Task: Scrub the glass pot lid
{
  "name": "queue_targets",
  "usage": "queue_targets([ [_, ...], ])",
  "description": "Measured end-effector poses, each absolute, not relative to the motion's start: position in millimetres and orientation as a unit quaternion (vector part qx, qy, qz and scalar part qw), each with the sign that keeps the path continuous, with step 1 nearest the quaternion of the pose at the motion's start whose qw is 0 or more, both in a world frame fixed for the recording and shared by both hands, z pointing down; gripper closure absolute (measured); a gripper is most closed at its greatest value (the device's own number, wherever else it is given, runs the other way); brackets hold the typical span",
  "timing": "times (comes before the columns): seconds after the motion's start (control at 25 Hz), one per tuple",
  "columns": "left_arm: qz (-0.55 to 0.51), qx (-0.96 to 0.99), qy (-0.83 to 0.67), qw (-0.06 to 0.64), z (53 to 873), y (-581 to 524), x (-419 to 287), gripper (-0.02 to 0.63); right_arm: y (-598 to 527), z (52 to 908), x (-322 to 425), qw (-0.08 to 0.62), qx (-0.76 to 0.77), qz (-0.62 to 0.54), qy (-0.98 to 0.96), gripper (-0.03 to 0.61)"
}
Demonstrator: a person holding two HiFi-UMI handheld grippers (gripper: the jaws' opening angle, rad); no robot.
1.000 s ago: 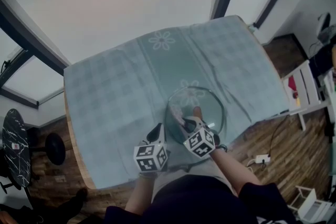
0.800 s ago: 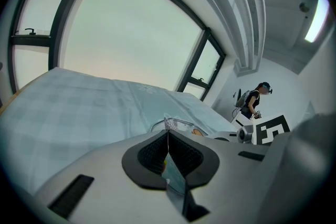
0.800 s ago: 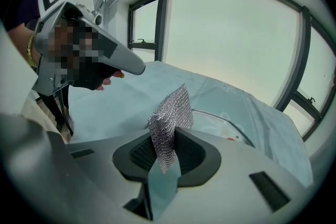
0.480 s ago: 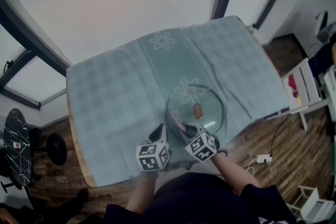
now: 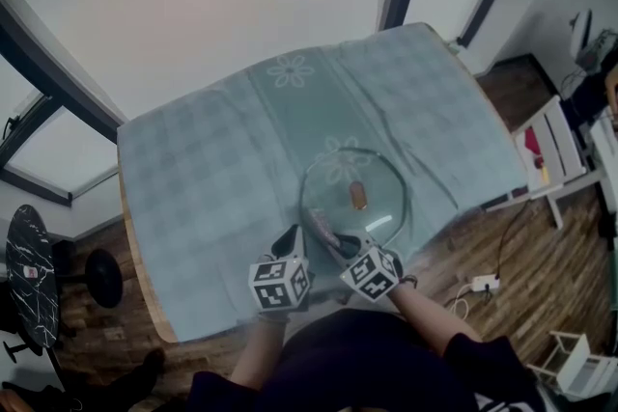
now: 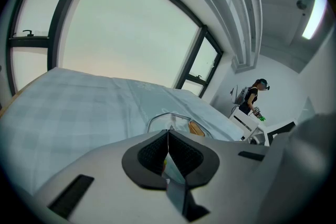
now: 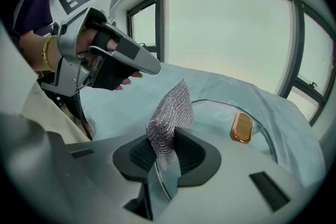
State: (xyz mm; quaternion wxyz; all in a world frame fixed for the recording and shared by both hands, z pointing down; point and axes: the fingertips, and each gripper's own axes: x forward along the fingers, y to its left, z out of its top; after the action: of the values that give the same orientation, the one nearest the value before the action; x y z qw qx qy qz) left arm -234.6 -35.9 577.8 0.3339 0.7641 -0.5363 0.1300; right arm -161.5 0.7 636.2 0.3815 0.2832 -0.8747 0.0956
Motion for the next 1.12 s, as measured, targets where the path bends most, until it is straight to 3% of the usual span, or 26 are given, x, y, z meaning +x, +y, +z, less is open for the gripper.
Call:
queue_targets([
  [0.56,0.139,0.779,-0.516,0.327,579.2,-36.3,-221.1,0.611,15.8,630.7,-158.6,0.355,0.283,0.131,-0.881,0.497],
  [1.12,0.148,0.774,-0.523,0.326,579.3,-41.8,-228.5,0.610,-5.3,591.0,-138.7,0.274,0.324,0.190,-0.885,0.497],
])
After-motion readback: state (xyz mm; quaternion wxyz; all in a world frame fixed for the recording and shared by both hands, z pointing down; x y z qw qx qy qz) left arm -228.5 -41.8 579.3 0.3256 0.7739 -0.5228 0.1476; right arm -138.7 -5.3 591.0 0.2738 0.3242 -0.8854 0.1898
